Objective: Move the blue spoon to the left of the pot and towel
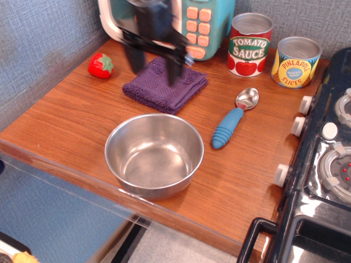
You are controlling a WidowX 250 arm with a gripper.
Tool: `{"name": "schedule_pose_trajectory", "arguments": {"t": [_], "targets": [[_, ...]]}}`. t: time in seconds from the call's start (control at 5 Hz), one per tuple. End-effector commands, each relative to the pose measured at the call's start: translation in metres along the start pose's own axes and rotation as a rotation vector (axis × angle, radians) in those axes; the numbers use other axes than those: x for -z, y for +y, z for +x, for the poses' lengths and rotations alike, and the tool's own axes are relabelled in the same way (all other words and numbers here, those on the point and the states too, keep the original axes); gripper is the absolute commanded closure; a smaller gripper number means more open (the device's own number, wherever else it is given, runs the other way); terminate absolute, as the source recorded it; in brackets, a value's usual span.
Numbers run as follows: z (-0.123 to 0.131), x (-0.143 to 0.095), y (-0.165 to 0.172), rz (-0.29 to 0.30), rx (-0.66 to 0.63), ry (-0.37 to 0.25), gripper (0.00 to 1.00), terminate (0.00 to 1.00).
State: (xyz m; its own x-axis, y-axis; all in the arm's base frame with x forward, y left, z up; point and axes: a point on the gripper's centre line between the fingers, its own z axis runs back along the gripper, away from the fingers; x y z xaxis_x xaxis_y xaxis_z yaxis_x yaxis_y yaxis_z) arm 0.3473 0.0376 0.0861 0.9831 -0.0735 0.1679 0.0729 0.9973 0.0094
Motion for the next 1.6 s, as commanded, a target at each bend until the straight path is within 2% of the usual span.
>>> {"name": "schedule_pose_trajectory", "arguments": {"t": [0.0,0.4,0.8,1.2,1.4], "targets": [[0.033,0.023,-0.071,-0.029,-0.019,-0.040,0.00,0.00],[0.041,0.037,-0.105,-0.023,-0.057,-0.013,0.00,0.00],[0.034,0.054,-0.094,0.021,-0.106,0.029,0.00,0.00],[0.032,0.069,-0.088,0.024,-0.119,0.066,0.00,0.00],[0.030,0.073,-0.085,0.024,-0.124,0.072,1.00,0.00]]}}
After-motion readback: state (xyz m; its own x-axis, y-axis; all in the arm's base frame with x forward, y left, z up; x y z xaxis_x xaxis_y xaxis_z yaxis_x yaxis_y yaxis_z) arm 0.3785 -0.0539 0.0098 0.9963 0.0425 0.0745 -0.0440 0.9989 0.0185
